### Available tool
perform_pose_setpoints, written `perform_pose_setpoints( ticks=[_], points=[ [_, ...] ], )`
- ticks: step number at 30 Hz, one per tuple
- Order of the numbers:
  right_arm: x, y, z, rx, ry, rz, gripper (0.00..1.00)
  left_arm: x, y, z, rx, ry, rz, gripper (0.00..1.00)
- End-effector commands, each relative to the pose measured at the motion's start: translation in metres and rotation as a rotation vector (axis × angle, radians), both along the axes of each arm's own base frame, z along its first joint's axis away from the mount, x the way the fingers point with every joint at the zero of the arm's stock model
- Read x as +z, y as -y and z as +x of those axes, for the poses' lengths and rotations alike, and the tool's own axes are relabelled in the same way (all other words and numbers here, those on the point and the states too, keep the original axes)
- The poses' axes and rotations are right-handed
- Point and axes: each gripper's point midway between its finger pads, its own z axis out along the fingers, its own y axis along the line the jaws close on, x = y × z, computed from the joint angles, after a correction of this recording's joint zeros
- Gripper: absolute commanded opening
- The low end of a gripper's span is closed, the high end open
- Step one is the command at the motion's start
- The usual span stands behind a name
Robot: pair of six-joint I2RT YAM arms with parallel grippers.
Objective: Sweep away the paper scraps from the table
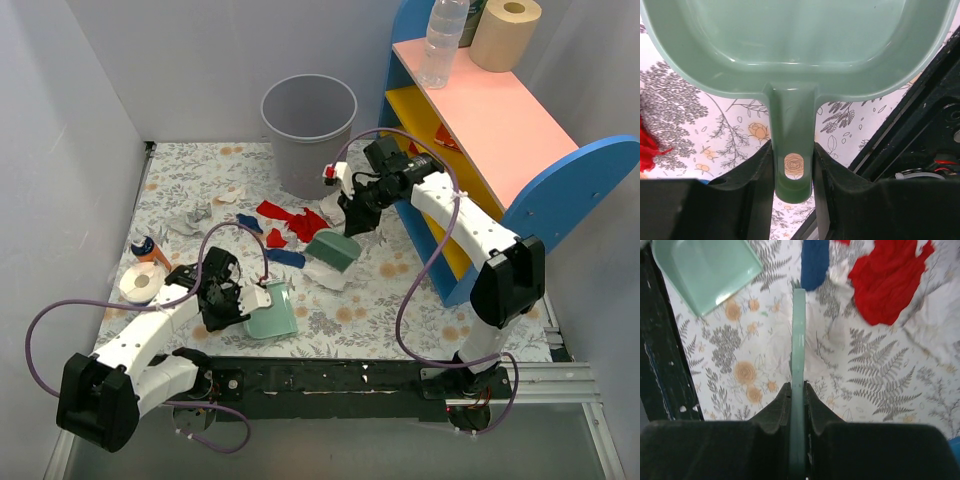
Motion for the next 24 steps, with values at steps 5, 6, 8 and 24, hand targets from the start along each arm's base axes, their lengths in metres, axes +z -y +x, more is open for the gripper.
perform_pose_setpoints(
  ticks=[5,6,8,24],
  points=[
    [0.077,-0.023,0.024,-0.081,0.127,0.168,0.01,0.025,0.003,0.013,0.095,-0.004,0.02,0.0],
    [0.081,-0.02,0.027,-0.103,0.154,0.165,0.01,0.027,0.001,0.014,0.104,-0.002,0.036,0.0],
    [0.075,-0.009,0.041,-0.174,0.215,0.109,0.01,0.033,-0.001,0.017,0.124,-0.003,0.055,0.0],
    [0.067,-0.028,0.121,-0.421,0.411,0.065,0.01,0.036,-0.03,0.028,0.281,0.027,0.241,0.0]
  ],
)
